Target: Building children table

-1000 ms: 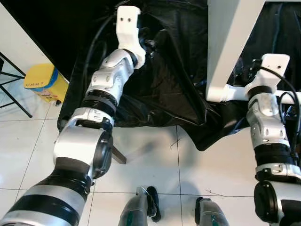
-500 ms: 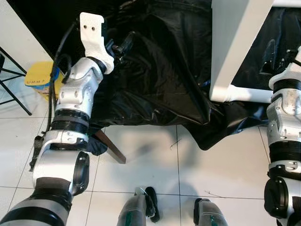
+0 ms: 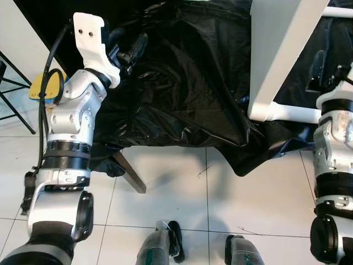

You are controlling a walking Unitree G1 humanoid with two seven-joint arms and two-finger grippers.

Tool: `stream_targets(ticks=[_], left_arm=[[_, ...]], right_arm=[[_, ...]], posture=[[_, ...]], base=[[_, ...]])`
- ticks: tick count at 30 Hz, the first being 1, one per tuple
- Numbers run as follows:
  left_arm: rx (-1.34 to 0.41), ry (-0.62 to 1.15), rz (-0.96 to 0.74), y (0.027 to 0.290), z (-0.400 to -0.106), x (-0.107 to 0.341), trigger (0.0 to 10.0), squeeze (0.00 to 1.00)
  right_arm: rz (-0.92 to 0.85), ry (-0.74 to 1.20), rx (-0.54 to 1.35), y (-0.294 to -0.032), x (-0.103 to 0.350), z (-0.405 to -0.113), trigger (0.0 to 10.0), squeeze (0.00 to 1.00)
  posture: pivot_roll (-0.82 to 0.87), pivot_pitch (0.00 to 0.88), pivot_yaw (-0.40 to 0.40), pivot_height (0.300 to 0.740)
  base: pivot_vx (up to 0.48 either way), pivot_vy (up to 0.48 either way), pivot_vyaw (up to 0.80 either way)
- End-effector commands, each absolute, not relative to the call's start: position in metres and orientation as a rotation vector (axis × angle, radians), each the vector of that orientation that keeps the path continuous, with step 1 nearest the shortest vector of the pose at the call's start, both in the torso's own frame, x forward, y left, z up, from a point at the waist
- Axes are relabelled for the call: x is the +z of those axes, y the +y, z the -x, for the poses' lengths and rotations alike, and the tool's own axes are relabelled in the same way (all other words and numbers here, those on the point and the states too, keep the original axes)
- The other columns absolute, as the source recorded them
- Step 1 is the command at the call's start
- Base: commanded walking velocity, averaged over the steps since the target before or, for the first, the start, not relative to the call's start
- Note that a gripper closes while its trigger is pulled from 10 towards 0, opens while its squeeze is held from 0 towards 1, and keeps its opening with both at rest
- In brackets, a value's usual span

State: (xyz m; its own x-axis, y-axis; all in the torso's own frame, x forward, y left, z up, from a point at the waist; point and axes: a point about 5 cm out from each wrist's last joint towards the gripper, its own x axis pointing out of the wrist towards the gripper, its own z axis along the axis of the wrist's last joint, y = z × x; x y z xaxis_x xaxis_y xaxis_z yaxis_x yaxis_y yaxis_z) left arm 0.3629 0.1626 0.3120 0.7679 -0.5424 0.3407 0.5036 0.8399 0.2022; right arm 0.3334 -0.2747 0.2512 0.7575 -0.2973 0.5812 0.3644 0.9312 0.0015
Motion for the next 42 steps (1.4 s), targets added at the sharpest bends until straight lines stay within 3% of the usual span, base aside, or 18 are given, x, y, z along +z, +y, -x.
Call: stream_targets(ticks=[1,20,42], left_arm=[[-0.601,-0.404,-0.121,0.163,-0.358,0.313,10.0,0.0],[-0.568,-0.409,-0.193,0.165,-0.342,0.296,10.0,0.0],[-0.46,-0.357,-0.202,0.157,-0.332,0.26,10.0,0.0]], right_arm=[[0.105,-0.636,-0.373,-0.276,0.252,-0.33,10.0,0.0],[0.115,-0.623,-0.384,-0.265,0.236,-0.303,10.0,0.0],[0.081,-0.569,-0.258,-0.214,0.221,-0.285,10.0,0.0]], posture=[[-0.05,0.134,0.072,0.74],[-0.07,0.105,0.073,0.74],[-0.11,0.067,0.105,0.74]], base=[[0.0,0.0,0.0],[0.0,0.0,0.0],[0.0,0.0,0.0]])
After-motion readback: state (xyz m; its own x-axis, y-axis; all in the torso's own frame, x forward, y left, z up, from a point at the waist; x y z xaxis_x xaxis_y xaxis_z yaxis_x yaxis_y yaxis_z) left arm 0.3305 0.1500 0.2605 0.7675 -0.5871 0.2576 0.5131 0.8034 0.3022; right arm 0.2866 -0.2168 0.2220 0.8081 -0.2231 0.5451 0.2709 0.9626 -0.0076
